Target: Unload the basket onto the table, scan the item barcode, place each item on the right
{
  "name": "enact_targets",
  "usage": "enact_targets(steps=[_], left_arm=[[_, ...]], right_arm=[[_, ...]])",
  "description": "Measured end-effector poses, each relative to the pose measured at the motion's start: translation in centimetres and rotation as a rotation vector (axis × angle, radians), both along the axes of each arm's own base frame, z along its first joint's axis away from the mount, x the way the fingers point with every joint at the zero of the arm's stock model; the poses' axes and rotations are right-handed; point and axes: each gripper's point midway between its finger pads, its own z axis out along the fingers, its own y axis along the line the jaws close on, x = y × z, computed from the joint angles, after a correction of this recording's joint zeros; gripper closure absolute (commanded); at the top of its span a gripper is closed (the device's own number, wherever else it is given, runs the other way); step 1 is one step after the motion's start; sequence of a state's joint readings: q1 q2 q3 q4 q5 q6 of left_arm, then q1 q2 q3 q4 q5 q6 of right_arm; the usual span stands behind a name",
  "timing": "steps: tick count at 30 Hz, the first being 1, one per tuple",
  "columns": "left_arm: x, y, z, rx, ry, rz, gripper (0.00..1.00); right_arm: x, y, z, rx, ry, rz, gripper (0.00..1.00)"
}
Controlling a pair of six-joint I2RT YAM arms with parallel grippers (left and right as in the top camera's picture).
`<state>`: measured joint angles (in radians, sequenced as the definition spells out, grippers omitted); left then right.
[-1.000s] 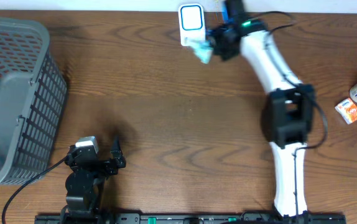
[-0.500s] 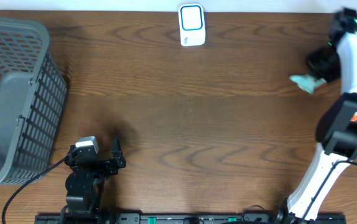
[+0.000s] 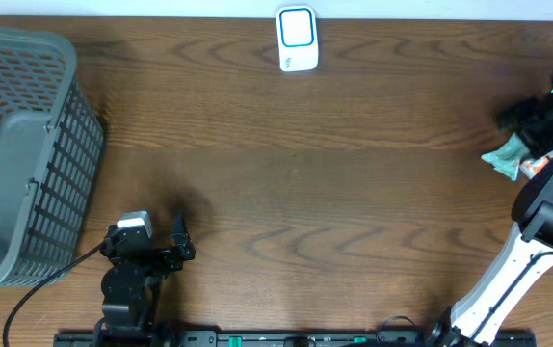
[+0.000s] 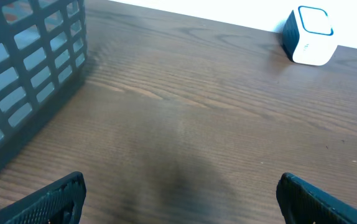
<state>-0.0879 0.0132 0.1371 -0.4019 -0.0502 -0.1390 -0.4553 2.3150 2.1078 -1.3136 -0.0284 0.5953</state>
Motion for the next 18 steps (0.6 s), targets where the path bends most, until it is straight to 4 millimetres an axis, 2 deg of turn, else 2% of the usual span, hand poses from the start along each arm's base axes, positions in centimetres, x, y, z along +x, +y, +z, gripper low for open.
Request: enact_targets(steps=[1, 7, 11, 15, 16, 18], left_arm=[[0.0, 0.0, 0.0, 0.0, 0.0, 0.0, 0.02], [0.0, 0.0, 0.0, 0.0, 0.0, 0.0, 0.02], [0.0, 0.0, 0.0, 0.0, 0.0, 0.0, 0.02], [0.0, 0.0, 0.0, 0.0, 0.0, 0.0, 0.02], [0.0, 0.0, 0.0, 0.0, 0.0, 0.0, 0.02], [0.0, 0.0, 0.0, 0.0, 0.0, 0.0, 0.02]], right_arm=[[0.3, 0.1, 0.7, 0.004, -0.015, 0.009, 0.2], [1.3, 1.8, 9.3, -0.007, -0.148, 0.109, 0.19], [1.2, 5.0, 16.1, -0.067, -0.282, 0.219, 0.2], [-0.9, 9.2, 24.7, -0.14, -0.474, 0.318, 0.21], [-2.1, 10.1, 27.1, -0.161, -0.526, 0.335, 0.01], [-5.1, 11.5, 31.3, -0.203, -0.62, 0.353, 0.01]])
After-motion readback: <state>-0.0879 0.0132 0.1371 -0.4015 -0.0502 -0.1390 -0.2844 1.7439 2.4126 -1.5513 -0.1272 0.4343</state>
